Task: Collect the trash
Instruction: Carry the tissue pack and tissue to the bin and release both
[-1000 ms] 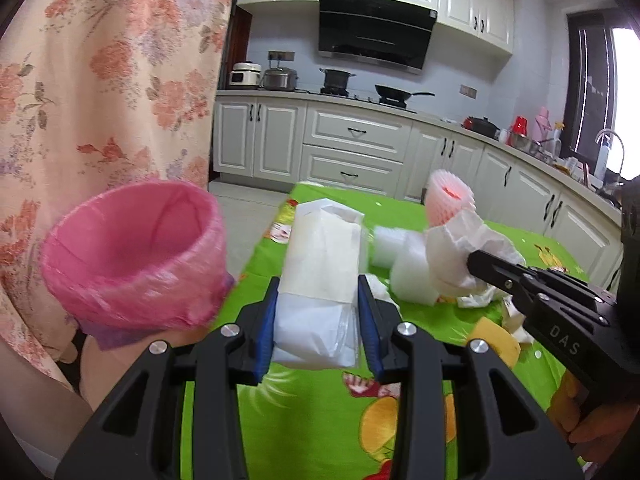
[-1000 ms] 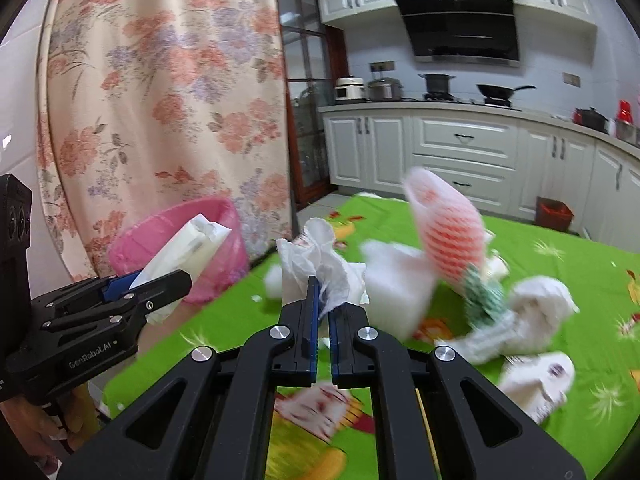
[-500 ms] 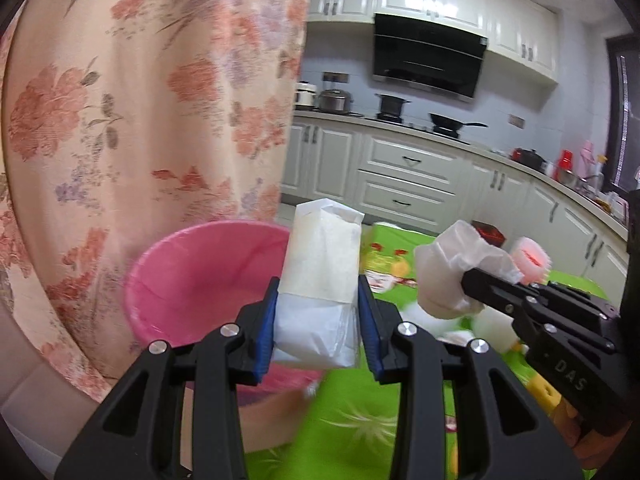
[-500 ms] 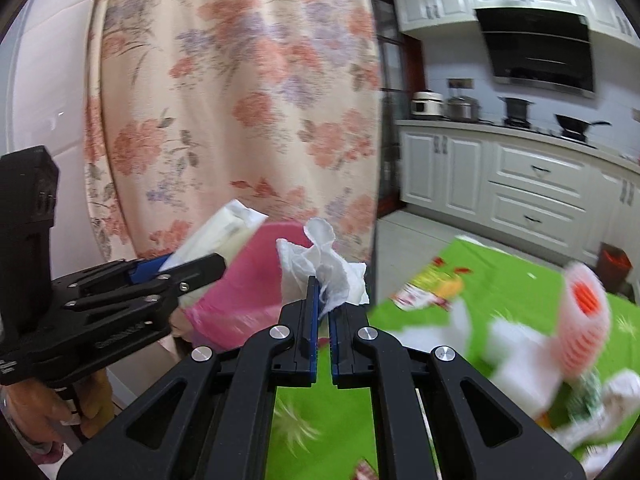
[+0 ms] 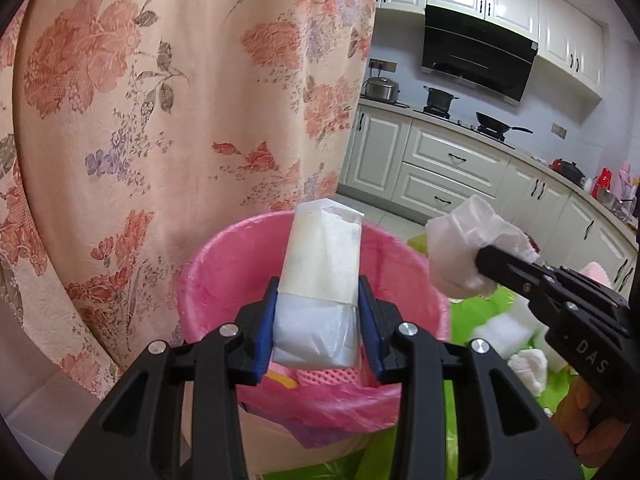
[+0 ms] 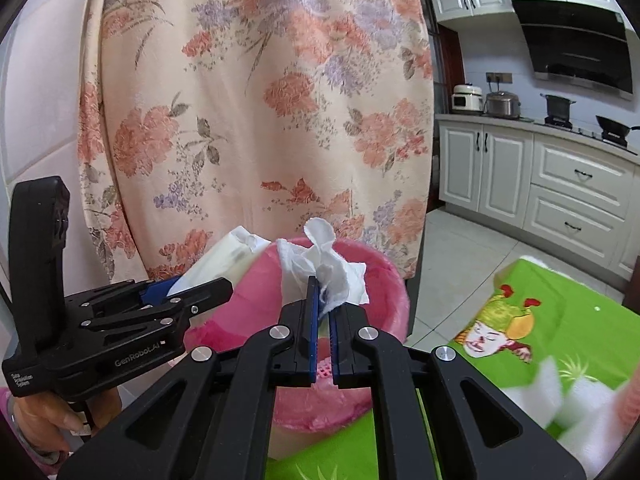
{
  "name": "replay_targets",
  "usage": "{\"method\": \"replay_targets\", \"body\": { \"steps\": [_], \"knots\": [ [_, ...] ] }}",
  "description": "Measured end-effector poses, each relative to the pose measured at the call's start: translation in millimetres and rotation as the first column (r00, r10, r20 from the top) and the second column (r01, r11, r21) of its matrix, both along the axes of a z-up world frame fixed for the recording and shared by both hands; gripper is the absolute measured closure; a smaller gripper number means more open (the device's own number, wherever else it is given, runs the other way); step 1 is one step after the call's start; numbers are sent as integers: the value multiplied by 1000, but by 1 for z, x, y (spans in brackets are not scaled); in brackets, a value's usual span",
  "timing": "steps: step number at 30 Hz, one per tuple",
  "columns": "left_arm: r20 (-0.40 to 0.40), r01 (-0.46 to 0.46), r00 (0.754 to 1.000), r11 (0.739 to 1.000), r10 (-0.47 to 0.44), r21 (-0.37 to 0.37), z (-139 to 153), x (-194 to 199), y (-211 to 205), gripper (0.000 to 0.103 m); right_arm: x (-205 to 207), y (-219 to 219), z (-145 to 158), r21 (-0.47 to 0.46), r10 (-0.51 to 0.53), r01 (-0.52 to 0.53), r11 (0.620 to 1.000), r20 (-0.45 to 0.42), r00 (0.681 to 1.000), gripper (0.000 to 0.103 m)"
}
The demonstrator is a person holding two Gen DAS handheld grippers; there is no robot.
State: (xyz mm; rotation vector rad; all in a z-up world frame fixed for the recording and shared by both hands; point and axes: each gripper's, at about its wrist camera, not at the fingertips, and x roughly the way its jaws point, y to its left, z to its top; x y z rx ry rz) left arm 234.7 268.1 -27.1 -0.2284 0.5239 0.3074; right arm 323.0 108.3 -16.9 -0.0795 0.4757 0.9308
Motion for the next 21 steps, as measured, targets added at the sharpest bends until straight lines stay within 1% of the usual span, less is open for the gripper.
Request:
{"method": "replay_targets", "body": {
  "steps": [2,3,4,6,8,9,10,13,16,21],
  "knots": [
    [-5,-13,1000,1000,13,-15,-4,2,7,65,6,7,-5,-4,5,-5,1000,-15,1000,95],
    [-5,-20,1000,999,20,-29,-7,3,12,63,11,11,-9,-1,11,-11,1000,-29,1000,93],
    [-10,-23,1000,999,22,-37,-9,5,15,59,14,15,-12,-8,9,-10,1000,-34,999,89],
    [-20,-50,999,998,49,-40,-12,6,21,45,20,21,-18,-30,-3,2,1000,-39,999,84],
    [-13,-58,998,997,57,-52,-12,4,25,37,26,21,-21,-22,4,-5,1000,-61,998,63],
    [-9,-62,998,997,61,-53,-11,3,26,35,26,18,-21,-9,3,-4,1000,-64,998,41],
    [-9,-74,997,996,74,-45,-10,1,26,34,26,14,-20,10,-4,5,1000,-60,998,39],
    [-7,-87,996,995,86,-45,-8,-3,27,34,23,4,-17,15,-17,17,1000,-50,999,39],
    [7,-85,996,995,86,-43,-3,-9,19,34,17,-12,-14,18,-37,38,999,-37,999,39],
    [36,-46,998,999,46,-5,6,-19,-15,23,6,-49,-10,33,-95,96,995,-35,995,39]
  ]
}}
